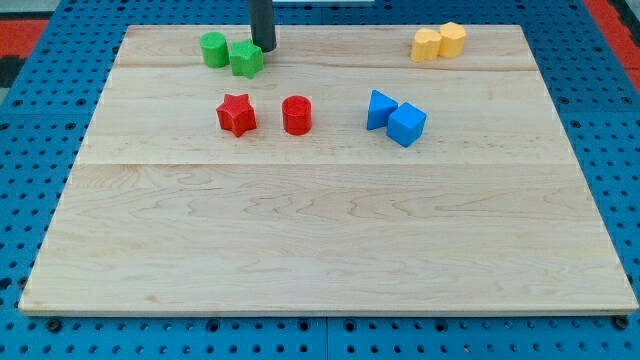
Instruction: Place the arm above the yellow blocks
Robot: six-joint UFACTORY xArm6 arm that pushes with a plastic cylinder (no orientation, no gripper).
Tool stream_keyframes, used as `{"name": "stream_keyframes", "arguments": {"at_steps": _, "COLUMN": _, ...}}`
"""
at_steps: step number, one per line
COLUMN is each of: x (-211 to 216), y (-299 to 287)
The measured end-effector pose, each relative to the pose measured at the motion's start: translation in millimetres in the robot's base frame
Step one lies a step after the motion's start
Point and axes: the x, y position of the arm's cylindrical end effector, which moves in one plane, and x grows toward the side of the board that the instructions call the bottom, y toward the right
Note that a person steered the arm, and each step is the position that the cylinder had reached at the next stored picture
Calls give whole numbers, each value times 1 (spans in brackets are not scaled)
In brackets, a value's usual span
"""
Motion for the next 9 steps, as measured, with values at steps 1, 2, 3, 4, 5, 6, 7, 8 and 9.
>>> {"name": "stream_keyframes", "arguments": {"at_steps": 1, "x": 0, "y": 1}}
{"name": "stream_keyframes", "arguments": {"at_steps": 2, "x": 0, "y": 10}}
{"name": "stream_keyframes", "arguments": {"at_steps": 3, "x": -13, "y": 32}}
{"name": "stream_keyframes", "arguments": {"at_steps": 4, "x": -40, "y": 87}}
{"name": "stream_keyframes", "arguments": {"at_steps": 5, "x": -40, "y": 121}}
{"name": "stream_keyframes", "arguments": {"at_steps": 6, "x": -42, "y": 186}}
{"name": "stream_keyframes", "arguments": {"at_steps": 7, "x": -41, "y": 229}}
{"name": "stream_keyframes", "arguments": {"at_steps": 8, "x": -28, "y": 251}}
{"name": "stream_keyframes", "arguments": {"at_steps": 9, "x": -26, "y": 244}}
